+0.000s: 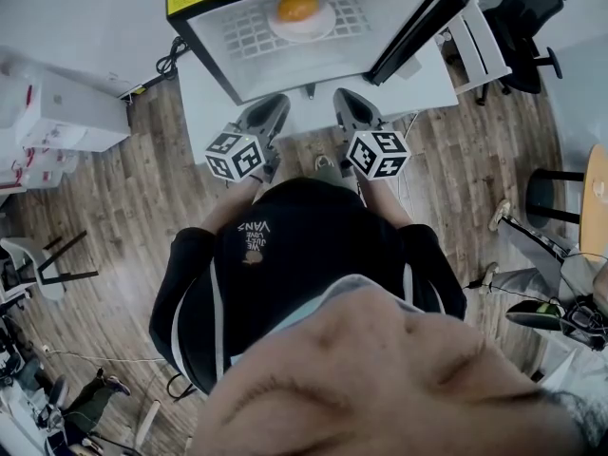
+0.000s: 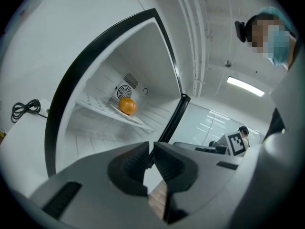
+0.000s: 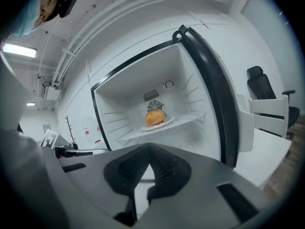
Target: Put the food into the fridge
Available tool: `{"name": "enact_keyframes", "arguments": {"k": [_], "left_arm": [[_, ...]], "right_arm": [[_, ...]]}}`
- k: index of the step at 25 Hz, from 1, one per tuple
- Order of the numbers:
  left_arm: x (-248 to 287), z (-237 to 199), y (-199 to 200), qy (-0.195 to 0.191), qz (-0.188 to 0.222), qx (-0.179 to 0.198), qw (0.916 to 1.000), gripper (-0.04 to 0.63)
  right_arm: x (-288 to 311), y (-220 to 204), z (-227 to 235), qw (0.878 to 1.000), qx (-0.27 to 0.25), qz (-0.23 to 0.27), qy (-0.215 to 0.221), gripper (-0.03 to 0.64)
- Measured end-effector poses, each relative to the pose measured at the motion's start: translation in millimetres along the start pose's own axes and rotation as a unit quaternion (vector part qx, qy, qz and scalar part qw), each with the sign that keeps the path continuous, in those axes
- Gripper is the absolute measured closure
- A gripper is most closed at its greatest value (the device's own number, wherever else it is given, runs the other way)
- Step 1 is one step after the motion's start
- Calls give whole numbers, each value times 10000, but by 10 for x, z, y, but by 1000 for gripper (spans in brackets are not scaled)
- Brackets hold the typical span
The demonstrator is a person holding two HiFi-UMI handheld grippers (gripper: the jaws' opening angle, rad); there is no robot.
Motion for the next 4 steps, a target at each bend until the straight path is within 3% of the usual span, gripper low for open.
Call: {"name": "enact_keyframes", "arguments": {"k": [4], "left_arm": [[15, -16, -7, 16, -16, 1, 10000, 555]], "right_arm": [[16, 4, 15, 10000, 13, 4, 5, 604]]}}
Point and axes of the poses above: the fingertips, and each gripper's own axes: x forward along the fingers, z to its right, y out of its top, the point moved 6 cm from there along -x, backward along the fingers, and after that the axes turned 13 degrees about -y, right-handed, at the moved point
